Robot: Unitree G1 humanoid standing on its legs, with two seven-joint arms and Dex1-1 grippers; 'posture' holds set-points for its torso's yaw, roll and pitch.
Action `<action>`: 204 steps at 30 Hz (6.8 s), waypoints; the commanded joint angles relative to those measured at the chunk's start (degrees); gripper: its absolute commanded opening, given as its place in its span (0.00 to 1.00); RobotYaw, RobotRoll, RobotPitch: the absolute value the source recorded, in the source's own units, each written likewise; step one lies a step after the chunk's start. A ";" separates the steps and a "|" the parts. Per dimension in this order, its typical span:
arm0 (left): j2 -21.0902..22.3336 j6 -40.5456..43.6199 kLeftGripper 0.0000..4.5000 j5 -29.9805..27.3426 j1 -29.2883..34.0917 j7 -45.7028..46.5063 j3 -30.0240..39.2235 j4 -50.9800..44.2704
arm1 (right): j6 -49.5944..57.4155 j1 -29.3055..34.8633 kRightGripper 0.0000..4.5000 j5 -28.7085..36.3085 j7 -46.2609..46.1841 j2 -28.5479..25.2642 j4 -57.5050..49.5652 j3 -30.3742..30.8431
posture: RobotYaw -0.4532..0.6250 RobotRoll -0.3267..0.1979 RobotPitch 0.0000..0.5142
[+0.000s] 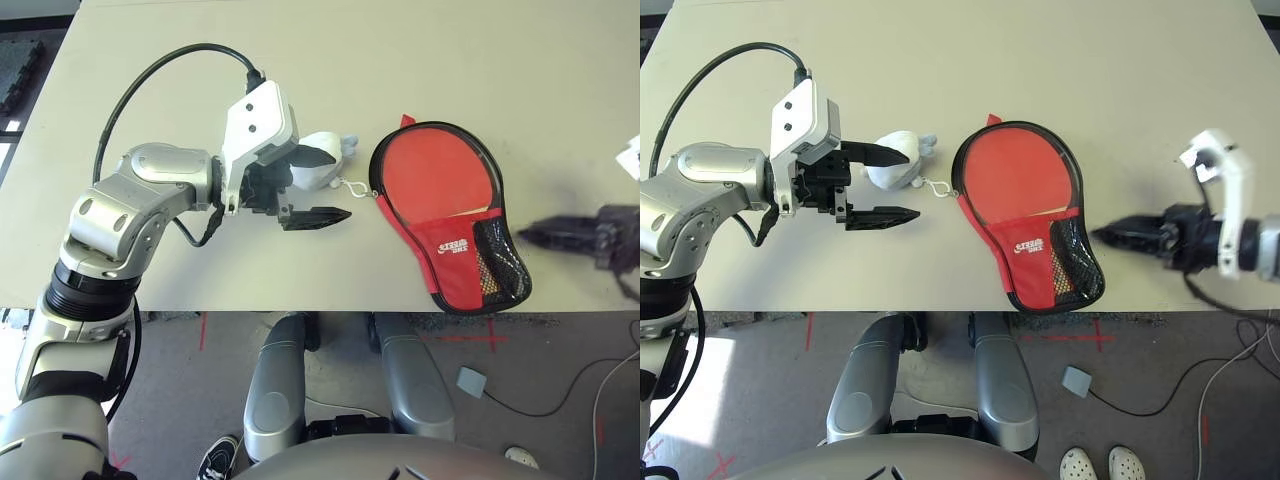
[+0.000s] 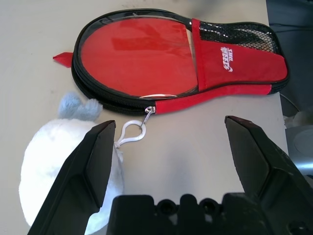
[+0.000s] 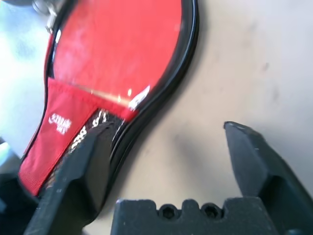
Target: Store the ping-pong paddle in its case and zip it.
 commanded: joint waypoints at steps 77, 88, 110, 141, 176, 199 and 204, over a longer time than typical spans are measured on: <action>-18.57 -19.20 0.06 25.57 -24.06 12.87 -4.63 48.44 | -26.97 -2.82 1.00 -25.17 -3.48 19.24 5.55 20.08 | 0.35 0.62 0.70; -29.46 -38.92 0.06 30.05 -34.93 28.26 -0.02 74.46 | -26.02 -0.26 1.00 -25.17 -4.56 19.23 2.65 20.54 | 0.34 0.62 0.73; -46.63 -54.71 0.06 30.90 -41.57 38.63 5.40 88.29 | -24.14 2.63 1.00 -24.52 -6.40 19.61 -0.70 20.45 | 0.31 0.62 0.76; -43.62 -41.83 0.99 27.10 -37.70 16.04 6.74 73.54 | -23.97 2.14 1.00 -25.54 -7.72 22.29 -0.45 21.07 | 0.33 0.62 0.75; -26.15 -11.12 0.99 23.77 3.42 11.27 -12.33 19.16 | -17.30 -7.23 1.00 -18.79 -7.90 23.13 3.45 14.21 | 0.33 0.62 0.72; -27.33 -9.47 0.99 25.16 4.17 12.72 -15.76 19.25 | -24.65 -50.40 1.00 -17.93 -22.52 37.98 55.76 6.68 | 0.36 0.62 0.71; -27.17 -7.48 0.99 24.81 4.99 13.60 -16.06 16.84 | -29.19 -54.68 1.00 -19.19 -26.88 41.09 65.37 5.19 | 0.39 0.62 0.72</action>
